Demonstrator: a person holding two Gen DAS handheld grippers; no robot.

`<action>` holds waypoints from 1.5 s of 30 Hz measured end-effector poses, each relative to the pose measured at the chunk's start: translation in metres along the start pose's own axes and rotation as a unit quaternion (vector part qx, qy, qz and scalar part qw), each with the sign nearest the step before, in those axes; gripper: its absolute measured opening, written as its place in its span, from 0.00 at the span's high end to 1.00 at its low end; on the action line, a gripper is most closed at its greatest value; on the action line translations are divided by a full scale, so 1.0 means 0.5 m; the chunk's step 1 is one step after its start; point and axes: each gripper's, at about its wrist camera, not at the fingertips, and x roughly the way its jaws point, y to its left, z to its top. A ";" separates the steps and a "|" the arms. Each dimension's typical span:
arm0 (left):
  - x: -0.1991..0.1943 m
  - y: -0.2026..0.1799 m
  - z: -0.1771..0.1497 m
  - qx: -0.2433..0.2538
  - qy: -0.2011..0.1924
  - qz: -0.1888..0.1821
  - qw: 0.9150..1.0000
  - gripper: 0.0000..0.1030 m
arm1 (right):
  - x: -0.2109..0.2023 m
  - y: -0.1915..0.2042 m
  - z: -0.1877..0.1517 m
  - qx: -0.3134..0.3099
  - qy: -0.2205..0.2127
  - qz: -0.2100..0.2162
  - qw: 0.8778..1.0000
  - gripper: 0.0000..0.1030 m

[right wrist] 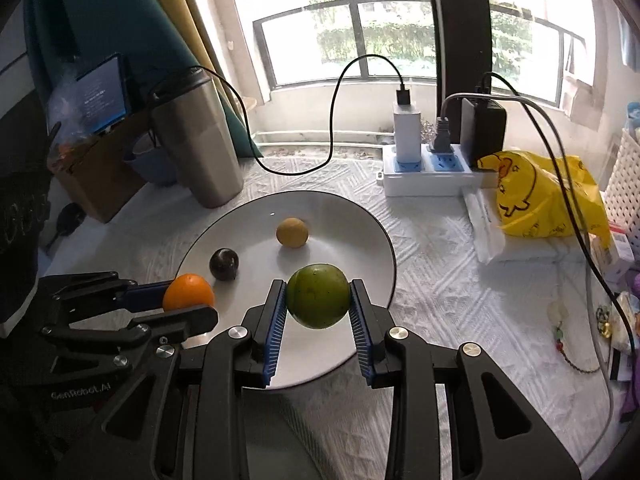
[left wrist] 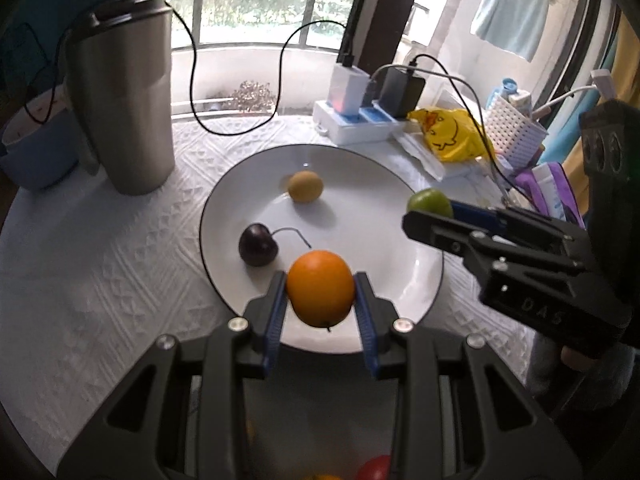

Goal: Organize fruits
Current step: 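Carry the green lime and orange in both tools over the white plate, then open the right tool releasing the lime while the left releases the orange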

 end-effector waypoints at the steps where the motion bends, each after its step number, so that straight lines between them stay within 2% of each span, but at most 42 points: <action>1: 0.004 0.002 0.001 0.000 0.003 -0.001 1.000 0.67 | 0.006 0.004 0.003 -0.002 0.002 -0.001 1.000 0.68; 7: 0.029 0.016 0.012 -0.008 0.023 -0.004 1.000 0.67 | 0.051 0.016 0.018 -0.007 0.015 -0.007 1.000 0.68; 14: 0.050 0.028 0.024 -0.023 0.047 0.020 0.998 0.66 | 0.097 0.016 0.028 -0.001 0.030 -0.011 1.000 0.68; 24: 0.053 0.051 0.042 -0.036 0.033 0.048 0.998 0.65 | 0.143 0.026 0.051 -0.007 0.042 -0.024 0.999 0.68; 31: 0.044 0.074 0.053 -0.047 0.021 0.048 0.998 0.64 | 0.155 0.032 0.063 0.000 0.035 -0.022 0.999 0.68; 33: 0.036 0.075 0.054 -0.048 0.015 0.049 0.998 0.63 | 0.153 0.032 0.063 0.000 0.032 -0.022 0.999 0.66; 35: 0.027 0.076 0.056 -0.048 0.008 0.049 0.998 0.63 | 0.148 0.032 0.062 0.002 0.029 -0.025 0.999 0.59; 45: -0.027 0.069 0.047 -0.046 -0.014 0.054 0.997 0.62 | 0.090 0.047 0.054 0.002 0.011 -0.035 0.999 0.58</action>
